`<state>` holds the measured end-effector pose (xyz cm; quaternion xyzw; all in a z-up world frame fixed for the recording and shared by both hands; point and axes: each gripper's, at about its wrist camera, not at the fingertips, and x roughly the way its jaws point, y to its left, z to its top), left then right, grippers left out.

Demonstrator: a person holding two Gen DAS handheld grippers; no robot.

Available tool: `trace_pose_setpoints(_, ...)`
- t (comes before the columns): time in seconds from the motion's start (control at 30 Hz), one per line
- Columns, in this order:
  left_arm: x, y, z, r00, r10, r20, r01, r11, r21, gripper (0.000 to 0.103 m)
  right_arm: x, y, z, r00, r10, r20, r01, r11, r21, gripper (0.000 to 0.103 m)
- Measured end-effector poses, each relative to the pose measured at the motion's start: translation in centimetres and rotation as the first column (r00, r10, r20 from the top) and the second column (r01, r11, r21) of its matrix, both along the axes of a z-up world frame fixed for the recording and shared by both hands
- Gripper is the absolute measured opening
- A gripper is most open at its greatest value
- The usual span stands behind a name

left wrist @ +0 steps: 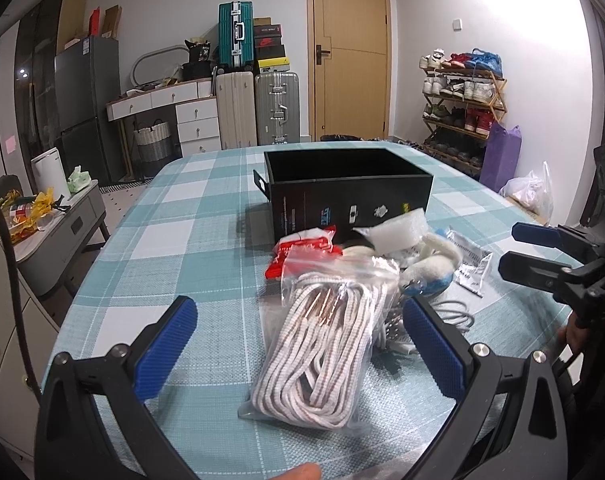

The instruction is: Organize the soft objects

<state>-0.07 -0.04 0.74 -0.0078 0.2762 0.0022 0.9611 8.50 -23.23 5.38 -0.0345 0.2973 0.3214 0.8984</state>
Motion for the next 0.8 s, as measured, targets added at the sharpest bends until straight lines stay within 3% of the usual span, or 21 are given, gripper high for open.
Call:
trace_pose_setpoints(0.33,0.2,0.6,0.5,1.000,-0.013,-0.025,0.013,1.000,0.006,0.103,1.5,0.4,0.7,0.999,-0.005,-0.038,0.002,0.997,-0.072,0.103)
trace_pose_setpoints(0.6,1.0,1.7,-0.6,0.996,0.002,-0.088,-0.001,1.000,0.014,0.103,3.4,0.7,-1.1,0.992,-0.057,-0.113,0.037,0.984,-0.171,0.103)
trace_pose_setpoints(0.8,1.3,2.0,-1.0,0.992,-0.049,-0.117,0.046,0.998,-0.030,0.103,4.7,1.3,-2.3,0.986,-0.075,-0.152,0.034,0.967,-0.254,0.103)
